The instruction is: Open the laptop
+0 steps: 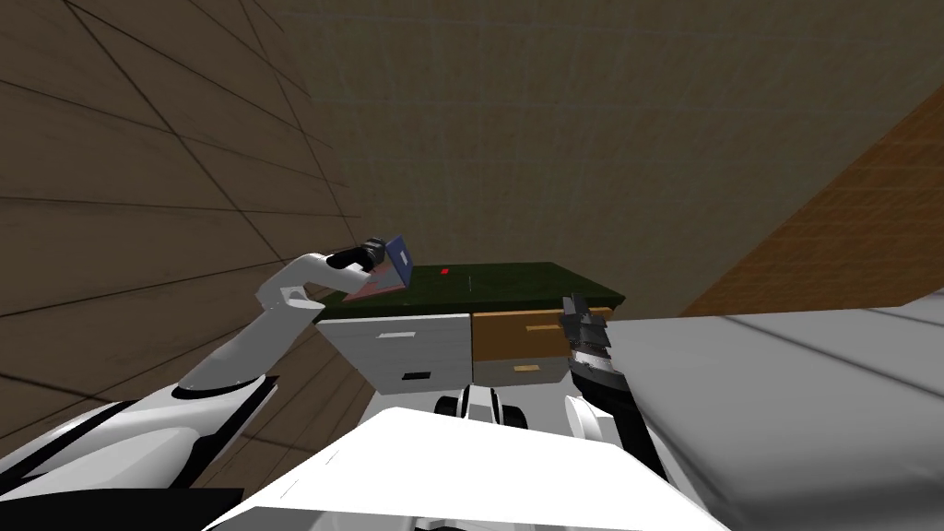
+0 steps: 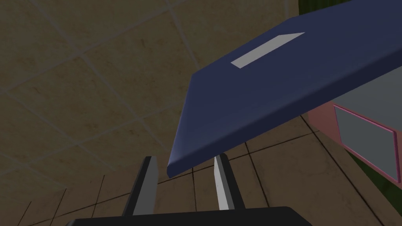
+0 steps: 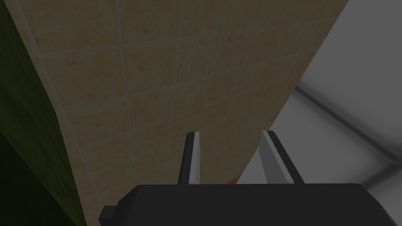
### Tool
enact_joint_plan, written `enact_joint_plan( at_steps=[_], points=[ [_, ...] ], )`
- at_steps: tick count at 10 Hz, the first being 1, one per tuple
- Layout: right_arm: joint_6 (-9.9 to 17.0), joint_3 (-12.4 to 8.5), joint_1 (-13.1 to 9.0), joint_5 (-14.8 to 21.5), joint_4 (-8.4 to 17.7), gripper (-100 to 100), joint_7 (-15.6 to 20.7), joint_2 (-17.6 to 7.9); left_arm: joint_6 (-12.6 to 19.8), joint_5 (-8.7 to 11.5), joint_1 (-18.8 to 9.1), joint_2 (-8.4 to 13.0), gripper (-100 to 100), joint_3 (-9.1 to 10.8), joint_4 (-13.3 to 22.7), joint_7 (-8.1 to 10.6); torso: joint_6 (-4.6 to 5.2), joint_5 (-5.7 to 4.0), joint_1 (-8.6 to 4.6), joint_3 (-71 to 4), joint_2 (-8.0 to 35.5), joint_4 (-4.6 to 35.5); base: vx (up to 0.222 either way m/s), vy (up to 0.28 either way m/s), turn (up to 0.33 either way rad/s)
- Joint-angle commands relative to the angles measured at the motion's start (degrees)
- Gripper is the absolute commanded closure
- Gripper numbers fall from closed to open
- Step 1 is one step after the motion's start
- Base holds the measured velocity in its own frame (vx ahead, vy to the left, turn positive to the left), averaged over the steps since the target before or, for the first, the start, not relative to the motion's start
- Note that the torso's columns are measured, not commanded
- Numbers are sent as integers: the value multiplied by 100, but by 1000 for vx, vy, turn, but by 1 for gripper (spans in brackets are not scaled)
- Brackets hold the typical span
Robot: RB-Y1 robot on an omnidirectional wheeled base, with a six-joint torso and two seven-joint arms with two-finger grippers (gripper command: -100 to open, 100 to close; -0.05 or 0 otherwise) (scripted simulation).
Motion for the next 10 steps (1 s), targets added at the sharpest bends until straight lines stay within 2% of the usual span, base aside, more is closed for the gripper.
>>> enact_joint_plan(
  at_steps=[1, 2, 3, 4, 5, 6, 7, 8, 9, 10],
  points=[
    [0, 0, 0, 0, 0, 0, 0, 0, -340, 99, -90, -57, 100, 108, 471, 66, -3, 0, 6, -5, -7, 0, -63, 9, -94],
    [0, 0, 0, 0, 0, 0, 0, 0, -340, 99, -90, -57, 100, 108, 622, 66, 3, -2, 11, -9, -9, 1, -51, 5, -64],
    [0, 0, 1, 0, 0, 0, 0, 0, -556, 146, -135, -102, 100, 198, 824, 112, -9, 4, 8, -5, -9, -2, -60, -3, -86],
    [0, 0, 0, 0, 0, 0, 0, 0, -556, 146, -135, -102, 100, 198, 929, 112, -2, 4, 9, -4, -5, -2, -53, -1, -48],
    [0, 0, 1, 0, 0, 0, 0, 0, -772, 194, -179, -146, 100, 288, 1130, 159, -2, 5, 4, -4, -7, -5, -62, -1, -79],
    [0, 0, 0, 0, 0, 0, 0, 0, -772, 194, -179, -146, 100, 288, 1236, 159, 1, 2, 5, -5, -7, -3, -54, 1, -62],
    [0, 0, 1, 0, 0, 0, 0, 0, -987, 241, -224, -191, 100, 377, 1425, 205, 0, 3, 2, -5, -9, -5, -65, -6, -92],
    [0, 0, 0, 0, 0, 0, 0, 0, -987, 241, -224, -191, 100, 377, 1542, 205, 11, 2, -3, -8, -12, -8, -57, -3, -59],
    [0, 0, 1, 0, 0, 0, 0, 0, -1203, 289, -269, -236, 100, 467, 1765, 252, 5, 2, -2, -11, -18, -10, -57, -7, -90],
    [0, 0, 1, 0, 0, 0, 0, 0, -1203, 289, -269, -236, 100, 467, 1849, 252, 14, 3, -4, -15, -21, -12, -50, 1, -43]
  ],
)
